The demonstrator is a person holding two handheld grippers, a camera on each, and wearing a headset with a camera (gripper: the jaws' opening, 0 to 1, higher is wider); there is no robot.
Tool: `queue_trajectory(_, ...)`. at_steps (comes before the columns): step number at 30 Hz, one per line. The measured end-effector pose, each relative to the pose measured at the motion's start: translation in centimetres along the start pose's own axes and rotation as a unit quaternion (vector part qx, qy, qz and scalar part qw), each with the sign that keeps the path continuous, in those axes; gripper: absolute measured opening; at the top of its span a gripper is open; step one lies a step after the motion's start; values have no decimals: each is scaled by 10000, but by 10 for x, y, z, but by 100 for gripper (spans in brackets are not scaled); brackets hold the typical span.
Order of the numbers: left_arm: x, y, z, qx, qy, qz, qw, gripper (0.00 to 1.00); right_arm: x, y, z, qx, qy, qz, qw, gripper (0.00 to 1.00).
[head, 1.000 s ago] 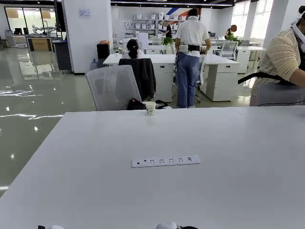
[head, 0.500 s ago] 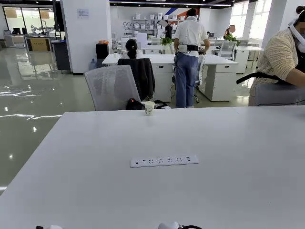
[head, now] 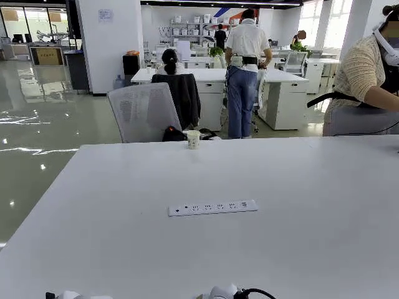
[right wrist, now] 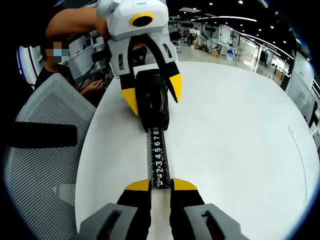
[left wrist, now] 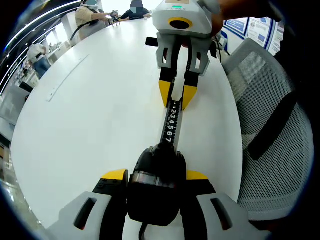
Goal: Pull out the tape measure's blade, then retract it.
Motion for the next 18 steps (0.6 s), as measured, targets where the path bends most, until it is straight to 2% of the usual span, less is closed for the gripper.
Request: queue_trajectory(18,0,0,0,60,-38,2,10000,36,2,-7,-11,-76,33,26,10000,10)
Point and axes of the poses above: the centre of the closed fingertips' face, and the gripper's own axes: y roughly forward along the fingers, x roughly to its right, z roughly out of its top, the point moved 7 cm from there along -y, roughly backward along the fingers, and after that the axes turned 7 degrees about -x, right-handed, at the moved point
